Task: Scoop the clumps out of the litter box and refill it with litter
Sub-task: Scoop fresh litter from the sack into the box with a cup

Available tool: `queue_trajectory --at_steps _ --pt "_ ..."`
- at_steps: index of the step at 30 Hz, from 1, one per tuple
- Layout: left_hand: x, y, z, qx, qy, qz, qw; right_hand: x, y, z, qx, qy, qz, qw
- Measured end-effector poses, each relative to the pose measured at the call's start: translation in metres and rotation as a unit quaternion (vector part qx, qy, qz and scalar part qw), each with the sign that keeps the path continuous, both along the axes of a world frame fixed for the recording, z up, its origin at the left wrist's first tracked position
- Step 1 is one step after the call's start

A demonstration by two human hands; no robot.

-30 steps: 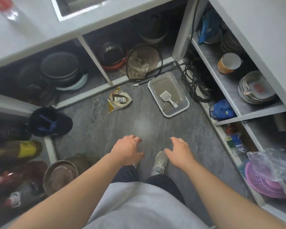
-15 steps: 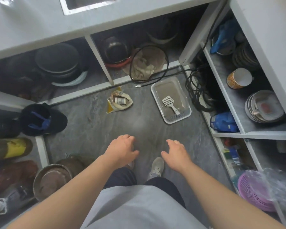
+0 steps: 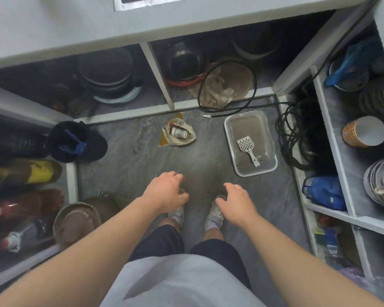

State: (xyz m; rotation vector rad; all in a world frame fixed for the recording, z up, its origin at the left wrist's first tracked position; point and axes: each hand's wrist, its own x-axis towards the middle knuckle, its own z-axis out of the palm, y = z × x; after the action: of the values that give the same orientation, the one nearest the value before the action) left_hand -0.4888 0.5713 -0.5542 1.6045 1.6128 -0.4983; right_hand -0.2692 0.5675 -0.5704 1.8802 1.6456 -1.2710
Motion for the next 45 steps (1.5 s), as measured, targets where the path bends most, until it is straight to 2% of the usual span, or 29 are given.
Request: queue_trajectory --at_steps 4,8,21,26,29,31,36,38,41,45 --pt "-0.001 -0.004 -0.017 0.003 0.001 0.059 0.998 -0.006 0.026 -0.023 0.003 0.015 0.042 0.999" --pt "-0.012 -0.002 -0.064 -0.001 -0.007 0.116 0.993 -0.025 0.048 -0.062 0.018 0.029 0.058 0.998" --pt "-0.086 0.089 -0.351 -0.034 -0.002 0.159 0.987 -0.138 0.155 -0.338 0.016 0.016 0.17 0.985" --pt "-0.121 0.136 -0.442 0.015 -0.03 0.142 0.989 -0.163 0.195 -0.43 0.046 0.014 0.188 0.981" --pt "-0.133 0.145 -0.493 0.036 -0.007 0.049 0.998 -0.179 0.211 -0.479 0.07 -0.002 0.221 0.973" --pt "-0.138 0.148 -0.526 0.031 -0.004 0.037 0.999 -0.186 0.216 -0.508 0.084 -0.022 0.265 0.96" --pt "-0.156 0.153 -0.606 0.085 -0.036 0.196 0.976 -0.192 0.217 -0.569 0.137 -0.063 0.35 0.925" --pt "-0.157 0.154 -0.629 0.095 -0.027 0.228 0.969 -0.191 0.215 -0.587 0.162 -0.076 0.385 0.905" --pt "-0.15 0.157 -0.651 0.114 -0.009 0.279 0.954 -0.188 0.212 -0.602 0.209 -0.076 0.403 0.888" --pt "-0.137 0.158 -0.657 0.147 -0.044 0.328 0.932 -0.184 0.208 -0.61 0.237 -0.061 0.407 0.88"
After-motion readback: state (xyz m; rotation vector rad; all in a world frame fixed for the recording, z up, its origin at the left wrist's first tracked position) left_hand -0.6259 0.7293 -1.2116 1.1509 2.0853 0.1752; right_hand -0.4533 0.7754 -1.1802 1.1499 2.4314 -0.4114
